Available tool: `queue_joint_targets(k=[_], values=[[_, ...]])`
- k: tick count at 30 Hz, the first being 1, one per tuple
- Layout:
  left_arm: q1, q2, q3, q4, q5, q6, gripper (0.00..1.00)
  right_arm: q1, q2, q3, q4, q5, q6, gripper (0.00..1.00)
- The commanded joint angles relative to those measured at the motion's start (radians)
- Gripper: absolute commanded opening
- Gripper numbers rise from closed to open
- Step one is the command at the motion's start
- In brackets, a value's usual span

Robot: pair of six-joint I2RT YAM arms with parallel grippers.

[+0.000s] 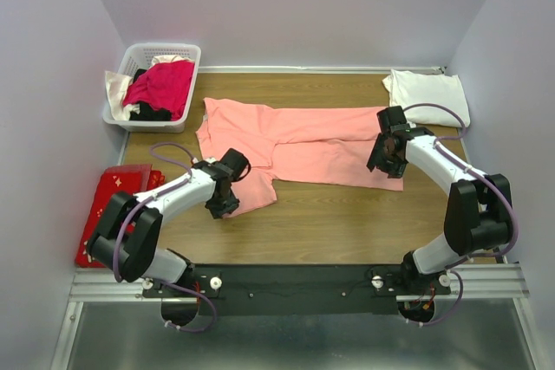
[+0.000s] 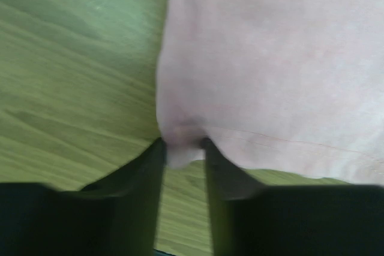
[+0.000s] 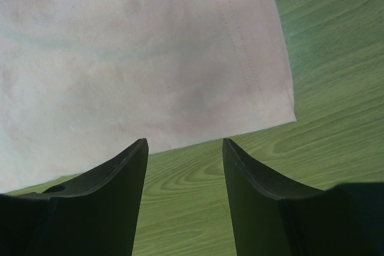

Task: Fold and stack the t-shirts
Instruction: Fold the tshirt

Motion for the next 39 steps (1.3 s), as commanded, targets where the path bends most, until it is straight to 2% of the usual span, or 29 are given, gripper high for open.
queue_joint_targets(k=[1, 2, 3, 6, 11, 21, 31, 39], values=[[-0.005, 0.031, -0.003, 0.037, -0.012, 0.014, 0.3, -0.009, -0.014, 0.016, 0.003, 0.006, -0.003, 0.61], [-0.005, 0.031, -0.004, 0.039, -0.011, 0.019, 0.25, -0.01, -0.017, 0.016, 0.003, 0.006, -0.003, 0.61], [-0.004, 0.031, -0.004, 0.04, -0.012, 0.02, 0.15, -0.013, -0.019, 0.013, 0.003, 0.006, -0.003, 0.61], [-0.005, 0.034, 0.003, 0.028, -0.018, 0.023, 0.0, -0.016, -0.028, 0.009, 0.003, 0.012, -0.003, 0.61], [-0.005, 0.005, 0.066, -0.036, -0.069, 0.02, 0.0, -0.026, -0.036, -0.006, -0.022, 0.066, 0.005, 0.61], [-0.005, -0.069, 0.241, -0.219, -0.193, 0.017, 0.0, -0.139, -0.028, -0.064, -0.053, 0.092, 0.015, 0.61], [-0.005, -0.066, 0.258, -0.201, -0.189, 0.065, 0.0, -0.159, -0.004, -0.138, -0.019, 0.054, 0.048, 0.61], [-0.005, -0.054, 0.25, -0.179, -0.183, 0.094, 0.0, -0.161, 0.099, -0.103, 0.05, 0.1, 0.034, 0.59]])
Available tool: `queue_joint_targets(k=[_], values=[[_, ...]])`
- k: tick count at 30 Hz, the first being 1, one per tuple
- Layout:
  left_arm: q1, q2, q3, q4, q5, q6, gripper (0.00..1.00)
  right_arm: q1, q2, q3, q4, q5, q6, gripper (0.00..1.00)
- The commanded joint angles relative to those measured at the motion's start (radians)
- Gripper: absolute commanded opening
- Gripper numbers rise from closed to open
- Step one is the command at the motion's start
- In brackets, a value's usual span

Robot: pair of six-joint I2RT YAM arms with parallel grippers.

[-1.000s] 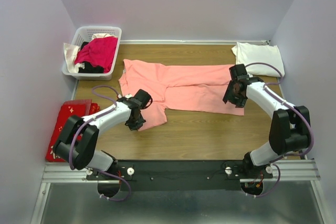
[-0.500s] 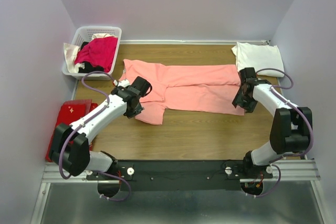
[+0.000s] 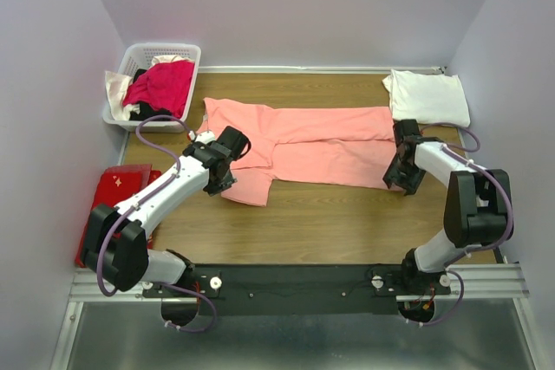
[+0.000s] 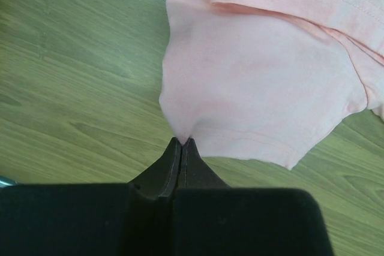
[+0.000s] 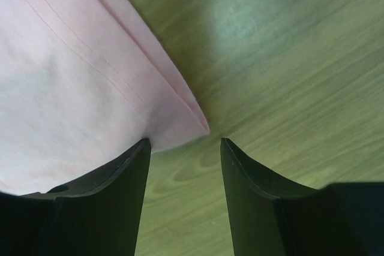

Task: Fold and stack the t-shirts
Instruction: Fold the tshirt

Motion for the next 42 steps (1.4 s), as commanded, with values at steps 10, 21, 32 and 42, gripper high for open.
queue_joint_targets(k=[10, 21, 32, 42], values=[[0.001, -0.008, -0.013, 0.01, -0.04, 0.021, 0.0, -0.02, 0.125, 0.029, 0.08, 0.047, 0.0, 0.4], [0.007, -0.028, 0.053, -0.069, -0.093, 0.017, 0.0, -0.02, 0.032, -0.041, 0.072, 0.002, 0.016, 0.01], [0.007, -0.079, 0.16, -0.171, -0.158, 0.011, 0.0, -0.02, -0.14, -0.031, -0.037, 0.017, 0.032, 0.01], [0.007, -0.12, 0.148, -0.169, -0.162, -0.006, 0.0, -0.02, -0.273, -0.043, -0.109, -0.01, 0.039, 0.01]])
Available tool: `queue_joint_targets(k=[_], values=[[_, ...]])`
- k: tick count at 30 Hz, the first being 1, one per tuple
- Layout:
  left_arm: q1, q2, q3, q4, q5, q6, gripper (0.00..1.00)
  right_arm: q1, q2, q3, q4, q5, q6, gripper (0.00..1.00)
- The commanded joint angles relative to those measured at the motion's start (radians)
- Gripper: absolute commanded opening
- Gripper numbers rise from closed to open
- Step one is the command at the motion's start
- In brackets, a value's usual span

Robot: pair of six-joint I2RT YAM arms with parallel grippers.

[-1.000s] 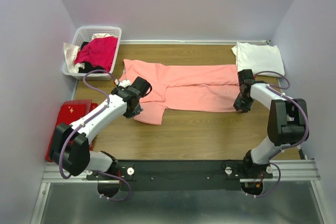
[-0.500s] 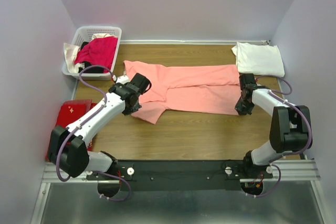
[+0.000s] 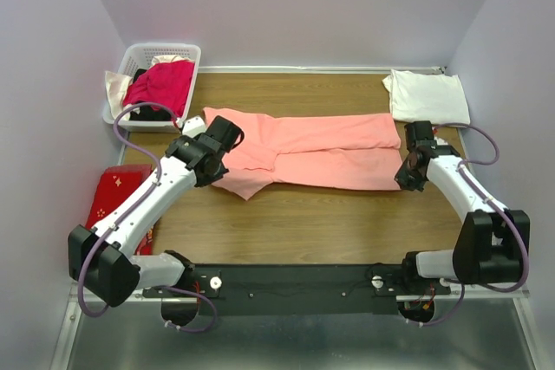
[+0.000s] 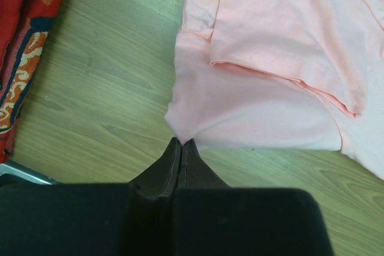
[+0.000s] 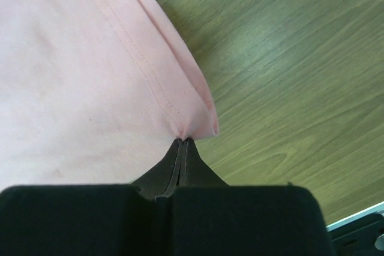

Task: Fold and stack the t-shirts
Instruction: Fold the tshirt

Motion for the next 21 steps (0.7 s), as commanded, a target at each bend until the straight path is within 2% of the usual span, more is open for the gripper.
queue_joint_targets(k=[1, 6, 14, 21], values=[[0.005, -0.011, 0.012, -0.024, -0.071, -0.022, 0.0, -0.008, -0.047, 0.001, -0.054, -0.006, 0.013, 0.01], [0.005, 0.049, 0.067, 0.023, -0.085, 0.008, 0.0, -0.008, 0.008, 0.041, -0.051, 0.008, 0.013, 0.01], [0.041, 0.179, 0.138, 0.086, -0.114, 0.083, 0.0, -0.008, 0.137, 0.203, -0.013, 0.026, -0.009, 0.01], [0.14, 0.236, 0.198, 0.156, -0.125, 0.183, 0.0, -0.01, 0.269, 0.312, 0.014, 0.02, -0.021, 0.01]])
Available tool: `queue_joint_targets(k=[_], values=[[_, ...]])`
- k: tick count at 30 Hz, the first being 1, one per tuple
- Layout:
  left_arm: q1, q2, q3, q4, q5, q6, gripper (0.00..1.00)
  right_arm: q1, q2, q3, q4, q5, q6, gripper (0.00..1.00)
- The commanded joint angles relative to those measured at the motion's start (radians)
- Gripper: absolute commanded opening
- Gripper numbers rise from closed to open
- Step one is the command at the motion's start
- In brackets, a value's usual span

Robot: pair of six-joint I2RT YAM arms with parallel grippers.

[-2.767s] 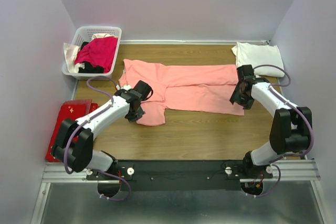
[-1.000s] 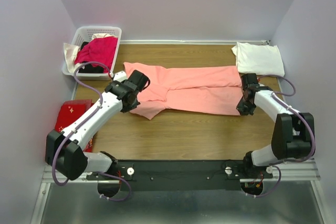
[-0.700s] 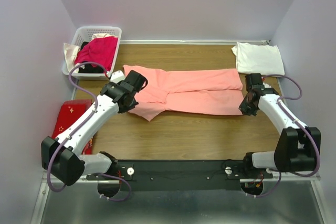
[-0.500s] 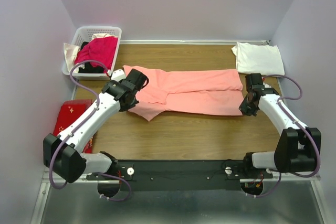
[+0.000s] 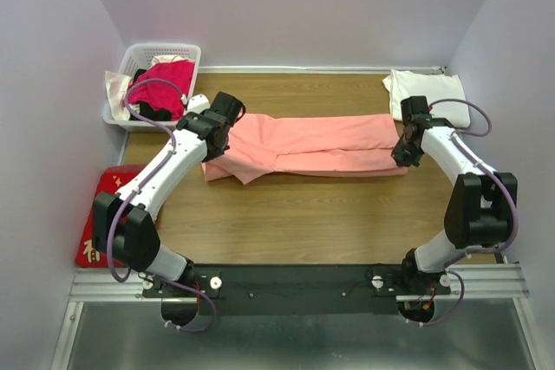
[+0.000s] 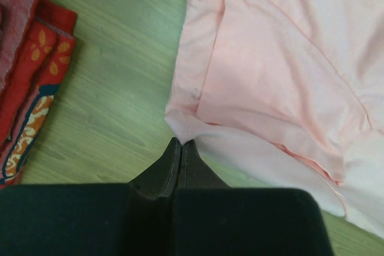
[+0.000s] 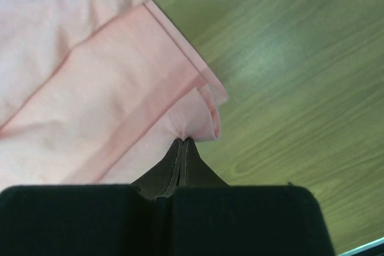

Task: Fold and stack the t-shirts
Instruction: Fold the tshirt

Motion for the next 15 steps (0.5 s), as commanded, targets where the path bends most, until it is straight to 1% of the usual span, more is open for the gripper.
queue_joint_targets(k=[1, 6, 11, 15], values=[[0.077, 0.044, 0.059, 0.073, -0.06, 0.095, 0.0, -0.007, 0.086, 0.08, 0.028, 0.022, -0.013, 0.01], [0.117, 0.131, 0.107, 0.149, -0.056, 0.178, 0.0, -0.01, 0.189, 0.125, 0.053, 0.013, -0.012, 0.01], [0.137, 0.274, 0.2, 0.171, -0.06, 0.216, 0.0, -0.012, 0.281, 0.175, 0.074, 0.004, -0.004, 0.01], [0.148, 0.346, 0.25, 0.195, -0.06, 0.249, 0.0, -0.013, 0.336, 0.221, 0.079, 0.004, -0.004, 0.01]])
